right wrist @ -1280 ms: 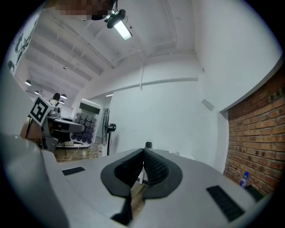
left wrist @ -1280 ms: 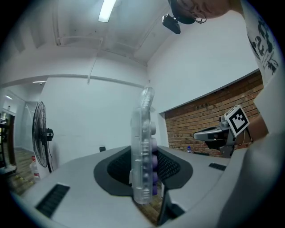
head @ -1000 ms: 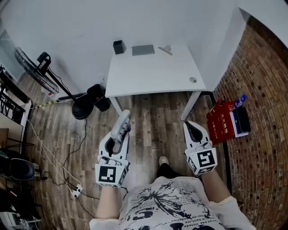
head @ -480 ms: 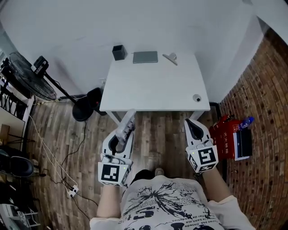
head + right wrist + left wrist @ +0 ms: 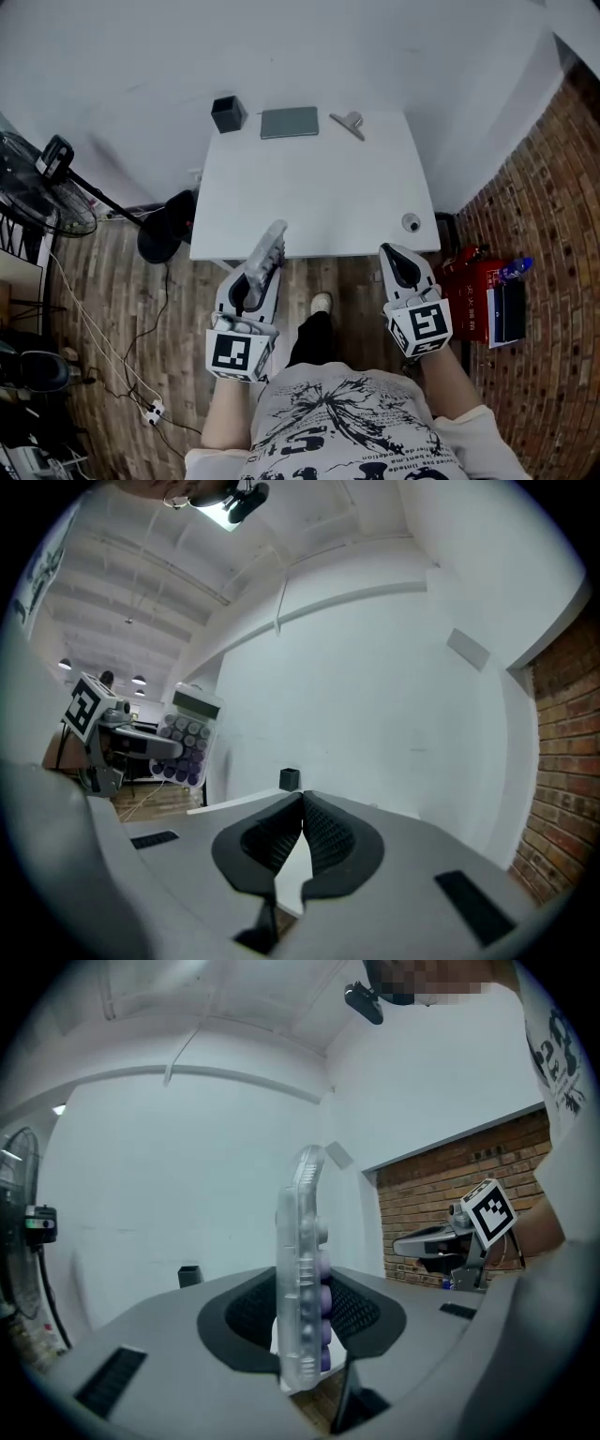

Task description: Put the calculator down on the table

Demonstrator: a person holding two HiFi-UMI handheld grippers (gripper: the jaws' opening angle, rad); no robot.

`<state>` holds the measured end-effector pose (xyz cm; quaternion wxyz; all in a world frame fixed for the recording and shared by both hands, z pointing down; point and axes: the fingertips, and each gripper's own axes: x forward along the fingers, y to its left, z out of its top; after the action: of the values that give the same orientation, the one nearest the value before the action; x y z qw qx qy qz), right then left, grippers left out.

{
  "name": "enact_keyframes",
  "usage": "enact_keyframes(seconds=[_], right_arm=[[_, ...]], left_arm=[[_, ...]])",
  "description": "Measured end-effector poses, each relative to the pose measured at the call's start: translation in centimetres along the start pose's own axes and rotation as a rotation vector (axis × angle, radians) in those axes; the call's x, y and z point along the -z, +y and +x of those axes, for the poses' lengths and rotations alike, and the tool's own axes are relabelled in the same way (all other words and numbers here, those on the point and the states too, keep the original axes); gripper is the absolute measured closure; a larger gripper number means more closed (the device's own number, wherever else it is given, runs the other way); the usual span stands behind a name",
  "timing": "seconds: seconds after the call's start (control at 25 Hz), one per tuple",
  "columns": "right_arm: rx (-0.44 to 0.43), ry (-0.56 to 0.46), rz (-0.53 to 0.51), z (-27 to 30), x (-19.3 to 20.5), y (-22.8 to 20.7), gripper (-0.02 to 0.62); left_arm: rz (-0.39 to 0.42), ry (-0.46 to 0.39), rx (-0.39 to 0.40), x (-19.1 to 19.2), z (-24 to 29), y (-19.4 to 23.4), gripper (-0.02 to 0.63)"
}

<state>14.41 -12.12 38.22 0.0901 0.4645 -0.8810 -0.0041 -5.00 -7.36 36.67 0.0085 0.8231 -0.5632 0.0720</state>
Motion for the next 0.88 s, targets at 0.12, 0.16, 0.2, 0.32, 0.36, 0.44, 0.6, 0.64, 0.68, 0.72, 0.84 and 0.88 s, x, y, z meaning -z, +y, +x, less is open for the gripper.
enact_keyframes(seconds=[0.12, 0.16, 0.2, 0.32, 0.36, 0.44, 0.6, 0.64, 0.68, 0.72, 0.84, 0.88], right_arm=[[0.004, 0.018, 0.001, 4.5, -0.1, -1.8, 0.580], [0.006, 0.024, 0.003, 6.1, -0.2, -2.5, 0.580], [0.007, 0.030, 0.006, 7.7, -0.3, -3.2, 0.580], [0.007, 0.051, 0.010, 12.8, -0.3, -5.0, 0.580], [0.007, 0.060, 0.012, 14.5, -0.2, -5.5, 0.580], [0.010, 0.081, 0.017, 17.7, 0.3, -6.5, 0.580], [0.006, 0.117, 0.018, 22.7, 2.0, -7.5, 0.580], [0.005, 0.125, 0.013, 23.6, 2.6, -7.6, 0.580], [0.003, 0.132, 0.008, 24.4, 3.1, -7.6, 0.580], [0.002, 0.136, 0.001, 25.2, 3.6, -7.6, 0.580], [-0.003, 0.143, -0.005, 27.6, 5.1, -7.6, 0.580], [-0.003, 0.147, -0.002, 28.4, 5.5, -7.7, 0.580]], left_arm=[[-0.002, 0.009, 0.025, 0.1, 4.9, 2.4, 0.465], [-0.007, 0.007, 0.031, 0.1, 6.7, 3.3, 0.465], [-0.011, 0.008, 0.037, 0.1, 8.4, 4.2, 0.465], [-0.008, 0.055, 0.065, 0.9, 13.3, 6.8, 0.465], [-0.009, 0.070, 0.073, 1.3, 14.9, 7.7, 0.465], [-0.016, 0.101, 0.086, 2.4, 17.7, 9.5, 0.465], [-0.051, 0.162, 0.106, 5.3, 22.1, 12.2, 0.465], [-0.059, 0.180, 0.111, 6.2, 22.9, 12.6, 0.465], [-0.067, 0.199, 0.118, 7.1, 23.7, 12.9, 0.465], [-0.076, 0.217, 0.124, 8.1, 24.4, 13.2, 0.465], [-0.105, 0.269, 0.132, 11.3, 26.5, 14.3, 0.465], [-0.116, 0.289, 0.134, 12.4, 27.1, 14.7, 0.465]])
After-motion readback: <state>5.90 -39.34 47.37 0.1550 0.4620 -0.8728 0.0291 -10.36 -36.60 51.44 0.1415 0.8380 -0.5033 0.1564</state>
